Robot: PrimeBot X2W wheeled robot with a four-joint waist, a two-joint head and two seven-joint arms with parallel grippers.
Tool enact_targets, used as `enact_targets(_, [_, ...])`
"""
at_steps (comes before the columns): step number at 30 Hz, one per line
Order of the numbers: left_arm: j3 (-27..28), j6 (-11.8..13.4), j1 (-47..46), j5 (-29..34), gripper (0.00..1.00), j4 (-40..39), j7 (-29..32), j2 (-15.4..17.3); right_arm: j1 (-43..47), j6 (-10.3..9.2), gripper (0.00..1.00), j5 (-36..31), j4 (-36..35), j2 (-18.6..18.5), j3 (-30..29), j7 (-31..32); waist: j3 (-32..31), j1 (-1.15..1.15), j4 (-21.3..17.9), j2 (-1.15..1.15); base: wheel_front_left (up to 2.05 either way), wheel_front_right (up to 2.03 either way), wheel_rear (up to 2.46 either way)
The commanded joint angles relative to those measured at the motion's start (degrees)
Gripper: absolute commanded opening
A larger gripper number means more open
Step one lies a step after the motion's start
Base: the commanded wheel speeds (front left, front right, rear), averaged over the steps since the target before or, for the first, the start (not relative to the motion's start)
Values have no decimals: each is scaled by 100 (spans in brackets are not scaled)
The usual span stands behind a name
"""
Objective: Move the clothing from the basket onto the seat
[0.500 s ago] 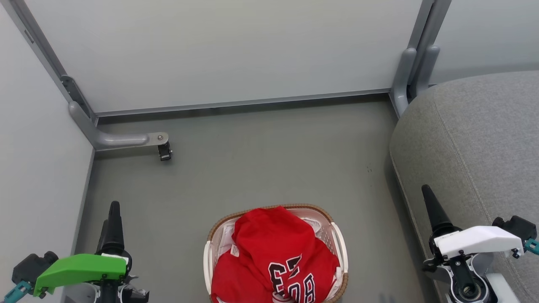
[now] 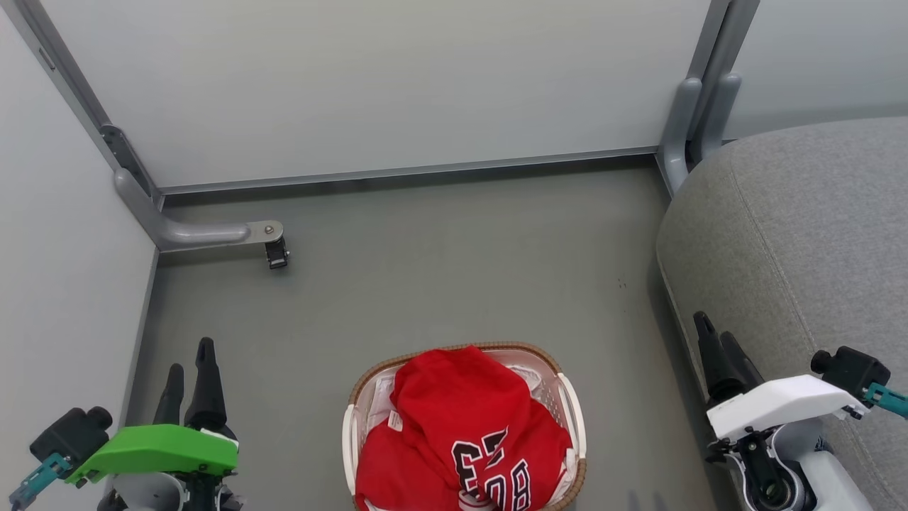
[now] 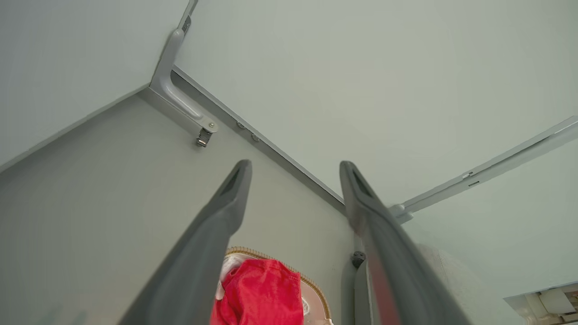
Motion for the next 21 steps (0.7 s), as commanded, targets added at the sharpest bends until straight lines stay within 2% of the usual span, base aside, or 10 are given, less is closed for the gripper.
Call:
enact_targets(1, [-42, -8, -153, 235, 100, -32, -67, 84, -164, 1, 100, -233, -22, -49, 40, -67, 3, 0, 1, 0, 0, 0, 0])
enact_targets(10, [-187, -7, -154, 1094, 100, 98, -231, 181, -208, 1, 100, -1027, 184, -95, 186, -232, 21, 0, -1, 0, 0, 0, 0])
enact_targets(21, [-355, 116, -183, 1980, 100, 230, -404, 228, -306, 1, 100, -1838, 376, -158, 351, -406, 54, -1, 2, 0, 0, 0, 0])
